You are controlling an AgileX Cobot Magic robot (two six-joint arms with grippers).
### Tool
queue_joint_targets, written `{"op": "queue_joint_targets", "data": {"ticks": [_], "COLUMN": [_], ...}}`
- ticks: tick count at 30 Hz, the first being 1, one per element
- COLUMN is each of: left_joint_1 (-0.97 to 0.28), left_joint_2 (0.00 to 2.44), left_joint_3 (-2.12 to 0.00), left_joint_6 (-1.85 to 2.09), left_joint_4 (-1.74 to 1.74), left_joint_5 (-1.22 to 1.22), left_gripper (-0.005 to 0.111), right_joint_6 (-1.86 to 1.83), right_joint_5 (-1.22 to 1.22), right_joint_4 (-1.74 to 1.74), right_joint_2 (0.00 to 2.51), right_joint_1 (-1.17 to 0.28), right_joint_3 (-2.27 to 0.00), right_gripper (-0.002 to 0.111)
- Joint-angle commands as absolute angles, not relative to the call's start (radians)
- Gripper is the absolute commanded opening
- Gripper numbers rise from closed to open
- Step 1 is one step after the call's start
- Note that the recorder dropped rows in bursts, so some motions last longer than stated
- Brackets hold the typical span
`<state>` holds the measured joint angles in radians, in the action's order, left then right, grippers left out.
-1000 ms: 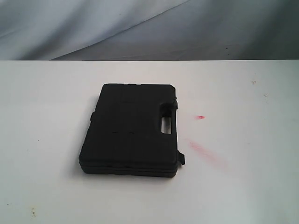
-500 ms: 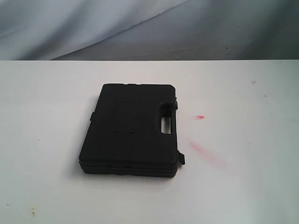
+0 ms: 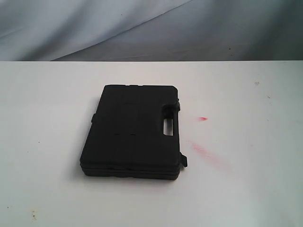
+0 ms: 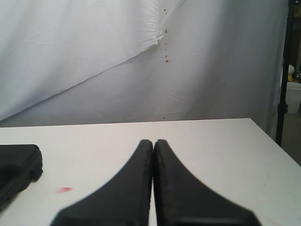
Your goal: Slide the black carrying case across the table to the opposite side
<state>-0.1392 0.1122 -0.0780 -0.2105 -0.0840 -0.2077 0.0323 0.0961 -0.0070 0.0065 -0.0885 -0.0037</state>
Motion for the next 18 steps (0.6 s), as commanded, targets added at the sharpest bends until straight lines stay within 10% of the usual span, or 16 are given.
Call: {"op": "queue_joint_targets", "data": {"ticks": [1, 18], "left_joint_1": [-0.138, -0.138], "left_joint_2": [0.058, 0.0], "left_joint_3": [-0.04, 0.0], "left_joint_6": [-0.201, -0.168], "left_joint_4": [-0.084, -0.052], "left_joint_5": [-0.198, -0.18], "left_gripper": [0.0, 0.0], "right_joint_6": [0.034, 0.034], "right_joint_5": [0.093, 0.093], "right_joint_4": [-0.005, -0.005], "right_joint_2": [0.0, 0.0], "right_joint_1": [-0.08, -0.08], "right_joint_3": [0.0, 0.0], "right_gripper": [0.0, 0.0]}}
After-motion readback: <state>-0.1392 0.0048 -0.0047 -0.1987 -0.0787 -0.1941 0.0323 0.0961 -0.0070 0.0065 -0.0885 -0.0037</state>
